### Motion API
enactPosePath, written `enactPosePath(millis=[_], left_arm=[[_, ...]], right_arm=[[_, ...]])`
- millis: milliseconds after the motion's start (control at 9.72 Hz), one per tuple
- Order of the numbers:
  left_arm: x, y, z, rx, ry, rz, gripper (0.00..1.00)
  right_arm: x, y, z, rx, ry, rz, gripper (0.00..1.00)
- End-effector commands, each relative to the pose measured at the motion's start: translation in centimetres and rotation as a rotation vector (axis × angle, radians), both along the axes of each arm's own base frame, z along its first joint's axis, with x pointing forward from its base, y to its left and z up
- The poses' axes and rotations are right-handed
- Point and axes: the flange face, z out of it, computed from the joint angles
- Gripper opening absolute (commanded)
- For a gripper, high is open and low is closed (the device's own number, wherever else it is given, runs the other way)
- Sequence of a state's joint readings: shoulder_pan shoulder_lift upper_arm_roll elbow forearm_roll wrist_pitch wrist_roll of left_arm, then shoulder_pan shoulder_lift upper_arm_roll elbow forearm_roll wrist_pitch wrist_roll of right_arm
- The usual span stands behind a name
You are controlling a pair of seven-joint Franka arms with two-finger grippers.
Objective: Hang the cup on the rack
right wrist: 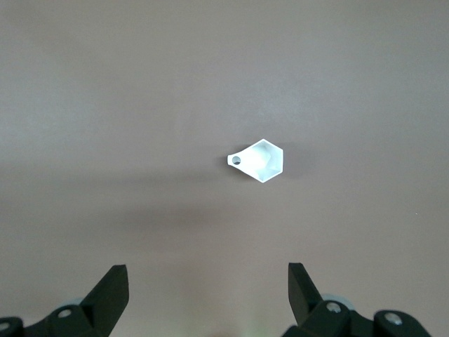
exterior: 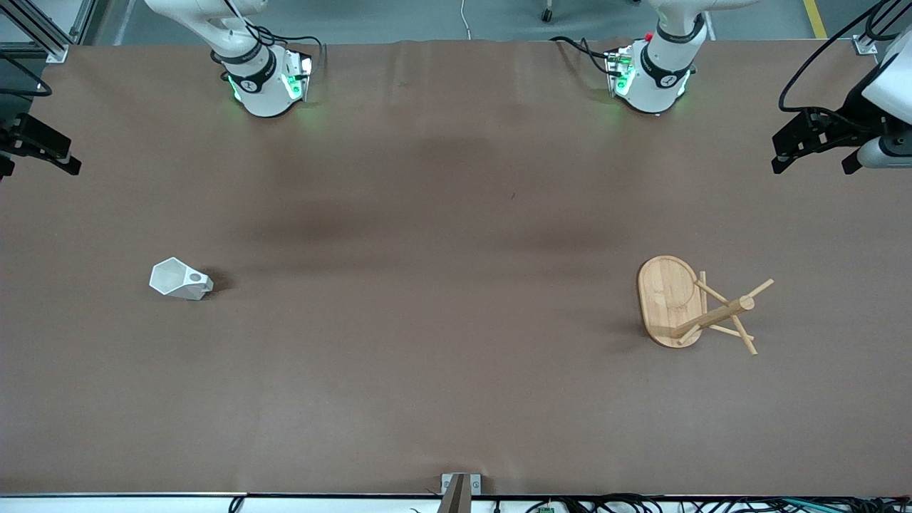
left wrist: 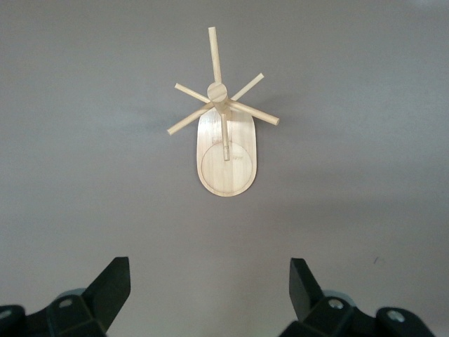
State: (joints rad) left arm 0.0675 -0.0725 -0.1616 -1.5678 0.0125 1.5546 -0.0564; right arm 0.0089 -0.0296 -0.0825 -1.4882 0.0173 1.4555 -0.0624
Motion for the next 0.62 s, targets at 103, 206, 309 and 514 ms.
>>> enactPosePath(millis=[103,206,309,514], left_arm=[[0.53,0.26,-1.46,0.004,0.033,-0.005,1.00],[0.69,0.27,-1.55,0.003,0.033,-0.005,1.00],[0.73,0.27,-1.36,0.003,0.030,-0.006,1.00],[0.71,0.18,-1.93,0.002,0.042,0.006,1.00]], right_arm=[[-0.43,0.22,0.04,-0.013,-0.010,-0.009,1.00],[-0.37,0.14,-0.02,-0.013,-0.010,-0.010,1.00],[-0.37,0.13,-0.02,-0.013,-0.010,-0.010,1.00],[-0.29,0.05,-0.08,-0.014,-0.011,-0.012,1.00]])
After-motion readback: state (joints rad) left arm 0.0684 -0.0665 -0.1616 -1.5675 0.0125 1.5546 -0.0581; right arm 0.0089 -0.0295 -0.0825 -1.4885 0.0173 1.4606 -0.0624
